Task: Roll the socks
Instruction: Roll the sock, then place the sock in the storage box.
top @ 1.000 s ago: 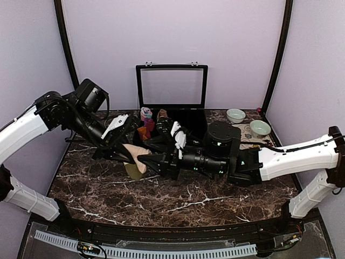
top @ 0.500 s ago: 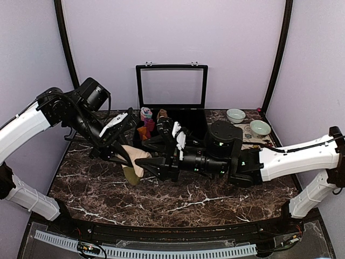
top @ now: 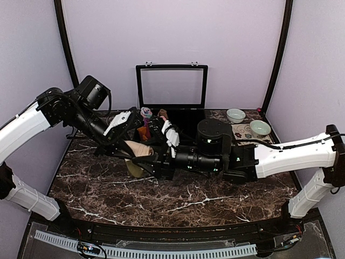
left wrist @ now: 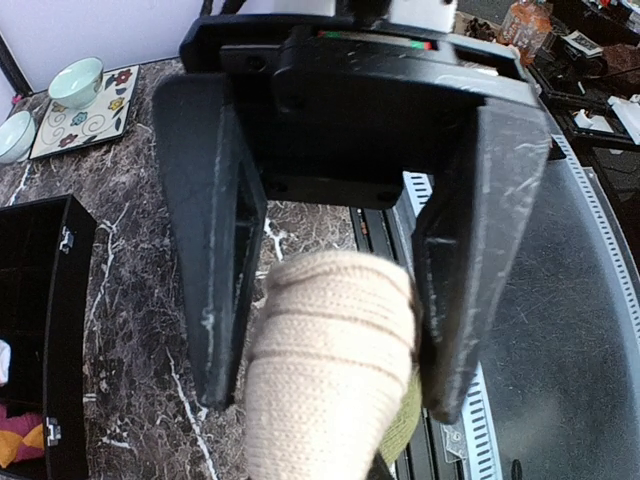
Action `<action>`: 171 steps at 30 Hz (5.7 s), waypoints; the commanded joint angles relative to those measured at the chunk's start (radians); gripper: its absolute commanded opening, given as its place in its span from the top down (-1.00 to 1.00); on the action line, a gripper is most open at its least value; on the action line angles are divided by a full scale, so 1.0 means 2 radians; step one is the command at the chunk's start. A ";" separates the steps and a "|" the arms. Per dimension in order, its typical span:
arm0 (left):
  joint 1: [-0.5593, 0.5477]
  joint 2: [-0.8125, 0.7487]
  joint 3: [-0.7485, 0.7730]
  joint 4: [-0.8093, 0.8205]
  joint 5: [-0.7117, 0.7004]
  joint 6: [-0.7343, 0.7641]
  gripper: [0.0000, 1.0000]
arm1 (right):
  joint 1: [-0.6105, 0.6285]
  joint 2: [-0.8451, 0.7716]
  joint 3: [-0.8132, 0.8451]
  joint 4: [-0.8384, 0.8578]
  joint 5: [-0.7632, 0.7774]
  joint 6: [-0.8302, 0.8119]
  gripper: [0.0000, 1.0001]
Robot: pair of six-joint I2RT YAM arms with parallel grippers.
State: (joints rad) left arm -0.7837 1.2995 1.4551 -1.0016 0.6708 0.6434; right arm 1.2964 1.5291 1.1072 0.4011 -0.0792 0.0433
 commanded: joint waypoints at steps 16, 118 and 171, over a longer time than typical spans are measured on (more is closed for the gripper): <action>-0.005 -0.043 -0.011 0.034 -0.100 0.058 -0.33 | -0.008 0.001 0.019 -0.039 0.018 0.007 1.00; 0.236 -0.044 -0.089 0.062 -0.072 0.048 -0.98 | -0.189 0.114 0.254 -0.374 0.066 0.029 1.00; 0.397 0.044 -0.206 0.178 -0.016 -0.005 -0.98 | -0.213 0.543 0.611 -0.570 0.174 -0.229 0.38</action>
State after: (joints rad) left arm 0.0071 1.3952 1.0374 -0.6510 0.6426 0.6434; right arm 0.8562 2.5755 2.3981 -0.7036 0.2584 -0.4030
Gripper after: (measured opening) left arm 0.988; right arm 0.245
